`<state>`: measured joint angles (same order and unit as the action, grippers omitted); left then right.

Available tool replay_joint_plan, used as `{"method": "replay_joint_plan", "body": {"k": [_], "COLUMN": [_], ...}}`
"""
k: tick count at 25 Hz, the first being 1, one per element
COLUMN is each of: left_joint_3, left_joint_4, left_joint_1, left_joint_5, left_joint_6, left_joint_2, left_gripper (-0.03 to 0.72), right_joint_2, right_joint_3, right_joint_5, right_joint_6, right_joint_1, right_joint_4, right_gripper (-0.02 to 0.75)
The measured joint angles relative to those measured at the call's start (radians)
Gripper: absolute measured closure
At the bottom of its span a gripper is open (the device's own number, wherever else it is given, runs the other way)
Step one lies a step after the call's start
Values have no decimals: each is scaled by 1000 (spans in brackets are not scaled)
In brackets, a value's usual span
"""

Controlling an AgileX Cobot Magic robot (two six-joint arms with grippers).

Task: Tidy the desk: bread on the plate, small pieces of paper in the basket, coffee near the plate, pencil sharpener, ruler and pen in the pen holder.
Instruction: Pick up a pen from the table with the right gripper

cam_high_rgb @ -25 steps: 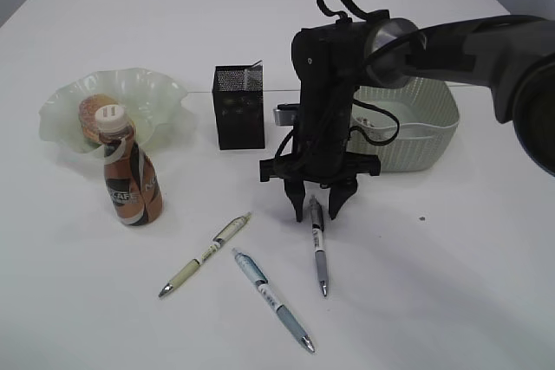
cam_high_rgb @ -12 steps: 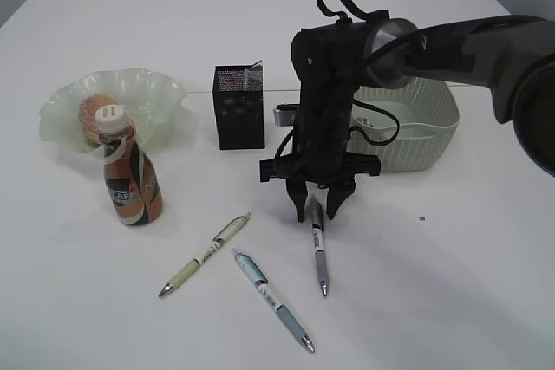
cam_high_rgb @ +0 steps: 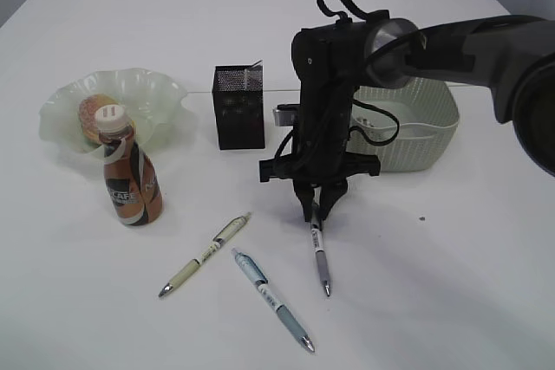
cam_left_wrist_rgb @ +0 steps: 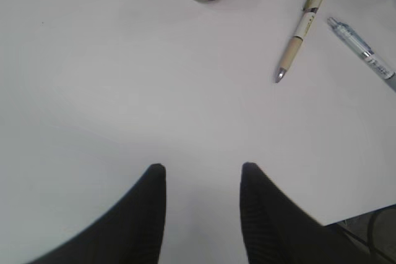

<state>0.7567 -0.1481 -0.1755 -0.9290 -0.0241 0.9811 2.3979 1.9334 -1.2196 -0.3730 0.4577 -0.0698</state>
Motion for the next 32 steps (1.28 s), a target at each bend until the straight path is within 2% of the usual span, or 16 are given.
{"method": "replay_joint_plan", "body": {"k": [4, 14, 16, 32], "left_joint_3": [0, 0, 0, 0], "left_joint_4": [0, 0, 0, 0], "left_joint_1": [0, 0, 0, 0], "left_joint_5": [2, 2, 2, 2], "left_joint_6": [0, 2, 2, 2], "left_joint_2": [0, 0, 0, 0], "left_gripper": [390, 390, 390, 390], "right_joint_2": [0, -3, -12, -35], "right_joint_3": [0, 15, 39, 241], "right_joint_5": [0, 0, 0, -4], "right_joint_6": [32, 104, 116, 163], "right_joint_1": [0, 0, 0, 0], "right_joint_4": [-12, -19, -21, -21], "right_gripper": [617, 639, 659, 677]}}
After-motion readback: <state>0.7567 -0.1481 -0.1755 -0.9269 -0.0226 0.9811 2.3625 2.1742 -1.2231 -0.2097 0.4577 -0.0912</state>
